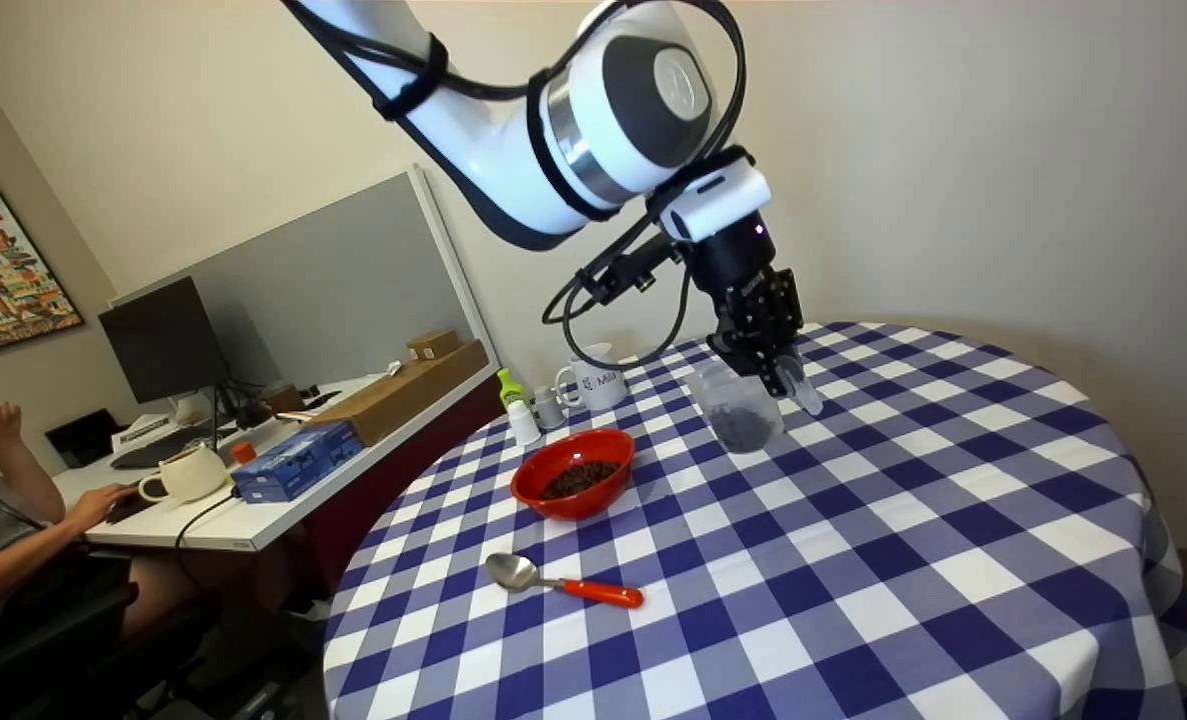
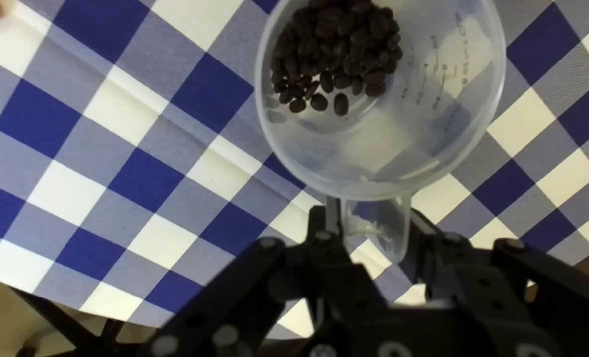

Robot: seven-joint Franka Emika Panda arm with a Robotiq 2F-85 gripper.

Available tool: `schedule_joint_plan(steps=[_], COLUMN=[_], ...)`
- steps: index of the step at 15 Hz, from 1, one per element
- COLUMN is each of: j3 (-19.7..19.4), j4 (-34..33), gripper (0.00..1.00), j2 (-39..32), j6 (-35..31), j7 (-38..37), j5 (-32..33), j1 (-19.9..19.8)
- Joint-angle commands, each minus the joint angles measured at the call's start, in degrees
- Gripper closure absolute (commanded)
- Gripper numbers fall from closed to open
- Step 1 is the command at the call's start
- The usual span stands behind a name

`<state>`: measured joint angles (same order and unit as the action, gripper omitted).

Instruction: Pour some of the contents of the jug into the bowl

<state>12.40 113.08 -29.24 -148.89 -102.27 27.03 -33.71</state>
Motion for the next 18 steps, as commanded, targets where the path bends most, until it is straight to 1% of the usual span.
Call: schedule_joint_plan(steps=[1,2,4,7,9,10,11,15,17,18], j3=[-13.1,-14.7,-15.7,-15.3,-15.8,-16.4,-17.2,-19.6,-20.0,-18.9], j4=[-0.1,0.1,0.3,0.1,-0.1,-0.3,-0.4,0.2,1.3,2.3], gripper=[0.93,0.93,0.93,0.93,0.93,0.68,0.48,0.20,0.05,0.01], j2=[-2.0,-2.8,-4.1,-5.5,-6.0,-6.0,-5.9,-3.9,-1.1,1.2], j6=[-4.5,-5.4,-6.1,-5.1,-4.6,-4.4,-4.2,-4.0,-3.3,-2.7], j7=[7.1,9.5,15.2,22.9,26.7,27.9,28.6,30.0,31.2,34.5], j5=[-9.4,-12.4,-19.7,-30.0,-34.6,-36.2,-37.4,-40.6,-41.5,-41.9], j1=[11.7,13.1,14.3,14.5,15.1,15.6,16.2,18.2,18.7,17.9])
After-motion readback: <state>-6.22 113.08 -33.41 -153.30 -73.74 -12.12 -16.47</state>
